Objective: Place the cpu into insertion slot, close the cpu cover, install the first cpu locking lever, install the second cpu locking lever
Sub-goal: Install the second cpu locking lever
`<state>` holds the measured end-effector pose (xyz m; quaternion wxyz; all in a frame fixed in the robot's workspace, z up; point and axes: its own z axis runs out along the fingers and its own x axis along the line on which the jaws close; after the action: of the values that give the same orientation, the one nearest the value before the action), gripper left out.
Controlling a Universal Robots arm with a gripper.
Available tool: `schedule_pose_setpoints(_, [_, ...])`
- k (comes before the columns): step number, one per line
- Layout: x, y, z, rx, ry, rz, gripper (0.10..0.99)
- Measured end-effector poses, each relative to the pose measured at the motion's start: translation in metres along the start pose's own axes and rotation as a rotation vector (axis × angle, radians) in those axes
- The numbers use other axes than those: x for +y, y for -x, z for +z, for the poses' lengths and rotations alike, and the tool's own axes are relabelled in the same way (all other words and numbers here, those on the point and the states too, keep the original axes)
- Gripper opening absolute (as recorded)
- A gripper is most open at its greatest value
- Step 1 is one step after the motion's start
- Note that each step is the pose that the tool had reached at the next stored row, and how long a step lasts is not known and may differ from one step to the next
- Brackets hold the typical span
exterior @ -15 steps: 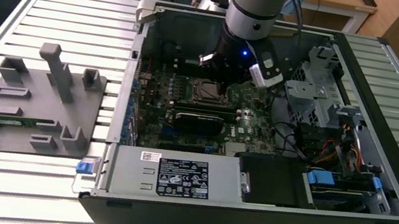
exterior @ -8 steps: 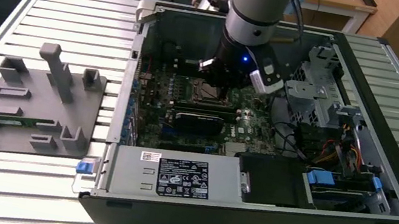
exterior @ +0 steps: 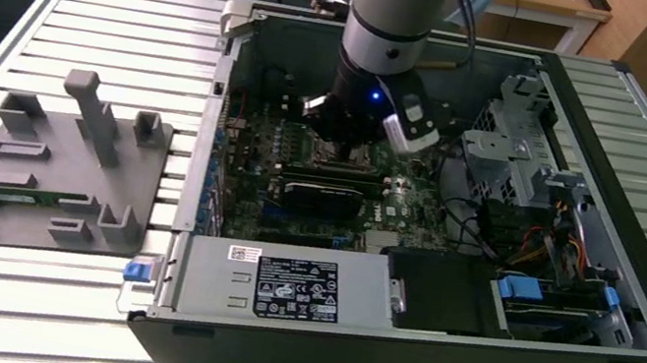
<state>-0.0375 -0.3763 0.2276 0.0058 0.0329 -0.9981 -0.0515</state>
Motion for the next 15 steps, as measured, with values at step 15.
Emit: schedule_pose_setpoints(15, [-0.0075, -0.0121, 0.0115, -0.0013, 0.025, 0.0, 0.106])
